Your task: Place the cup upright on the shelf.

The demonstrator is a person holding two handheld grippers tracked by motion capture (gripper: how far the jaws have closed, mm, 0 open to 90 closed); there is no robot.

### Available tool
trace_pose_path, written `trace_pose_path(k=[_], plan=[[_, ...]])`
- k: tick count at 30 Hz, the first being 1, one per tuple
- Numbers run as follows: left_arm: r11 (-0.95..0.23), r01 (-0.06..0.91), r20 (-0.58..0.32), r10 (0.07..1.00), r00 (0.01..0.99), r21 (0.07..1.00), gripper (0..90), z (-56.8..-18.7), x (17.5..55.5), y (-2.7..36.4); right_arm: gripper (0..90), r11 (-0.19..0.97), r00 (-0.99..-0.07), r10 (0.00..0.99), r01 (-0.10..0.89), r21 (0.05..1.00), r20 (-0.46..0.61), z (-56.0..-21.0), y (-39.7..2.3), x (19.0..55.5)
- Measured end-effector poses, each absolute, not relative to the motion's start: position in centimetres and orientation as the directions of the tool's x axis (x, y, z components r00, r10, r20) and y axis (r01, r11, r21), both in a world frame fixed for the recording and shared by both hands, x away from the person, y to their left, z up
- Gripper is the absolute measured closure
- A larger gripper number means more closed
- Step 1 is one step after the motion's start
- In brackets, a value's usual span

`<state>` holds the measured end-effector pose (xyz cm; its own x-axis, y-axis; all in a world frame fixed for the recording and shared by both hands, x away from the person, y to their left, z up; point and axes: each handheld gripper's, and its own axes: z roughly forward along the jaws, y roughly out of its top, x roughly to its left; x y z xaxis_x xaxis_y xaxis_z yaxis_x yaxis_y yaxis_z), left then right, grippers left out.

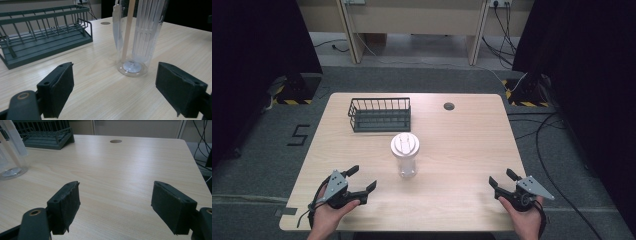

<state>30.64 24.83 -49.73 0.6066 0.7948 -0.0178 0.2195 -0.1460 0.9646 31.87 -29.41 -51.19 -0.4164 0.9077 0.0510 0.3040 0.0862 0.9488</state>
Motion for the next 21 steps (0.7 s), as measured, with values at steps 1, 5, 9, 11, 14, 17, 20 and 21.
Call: trace_pose_path(k=[1,5,9,11,14,17,20,21], plan=[[-0.145,0.222,-0.021,0.792,0.61,0.964,14.6,-49.8,30.7,24.8,22.8,0.083,-0.417,0.907,0.305,0.949,0.055,-51.2,-29.4,31.9],[-0.136,0.225,-0.034,0.783,0.621,0.965,14.7,-49.8,31.0,24.5,21.9,0.075,-0.416,0.907,0.313,0.947,0.066,-51.2,-29.5,31.9],[-0.152,0.22,-0.026,0.767,0.642,0.964,14.7,-49.8,31.4,23.9,21.2,0.08,-0.418,0.906,0.31,0.947,0.061,-51.2,-29.5,31.9],[-0.158,0.218,-0.022,0.763,0.646,0.963,14.8,-49.7,31.5,23.9,21.2,0.082,-0.42,0.906,0.309,0.947,0.058,-51.2,-29.5,31.9],[-0.181,0.208,-0.003,0.748,0.664,0.961,15.0,-49.6,31.8,23.5,21.2,0.085,-0.416,0.908,0.313,0.946,0.056,-51.2,-29.4,31.9],[-0.18,0.206,-0.004,0.744,0.668,0.962,15.0,-49.3,32.2,23.2,21.7,0.087,-0.416,0.908,0.315,0.945,0.054,-51.2,-29.4,32.0],[-0.183,0.206,-0.006,0.735,0.678,0.961,14.9,-49.1,32.5,22.5,21.9,0.086,-0.415,0.908,0.317,0.944,0.056,-51.2,-29.4,32.0],[-0.188,0.203,-0.002,0.729,0.685,0.961,14.9,-49.1,32.6,22.2,21.9,0.085,-0.415,0.908,0.318,0.944,0.058,-51.2,-29.4,32.0]])
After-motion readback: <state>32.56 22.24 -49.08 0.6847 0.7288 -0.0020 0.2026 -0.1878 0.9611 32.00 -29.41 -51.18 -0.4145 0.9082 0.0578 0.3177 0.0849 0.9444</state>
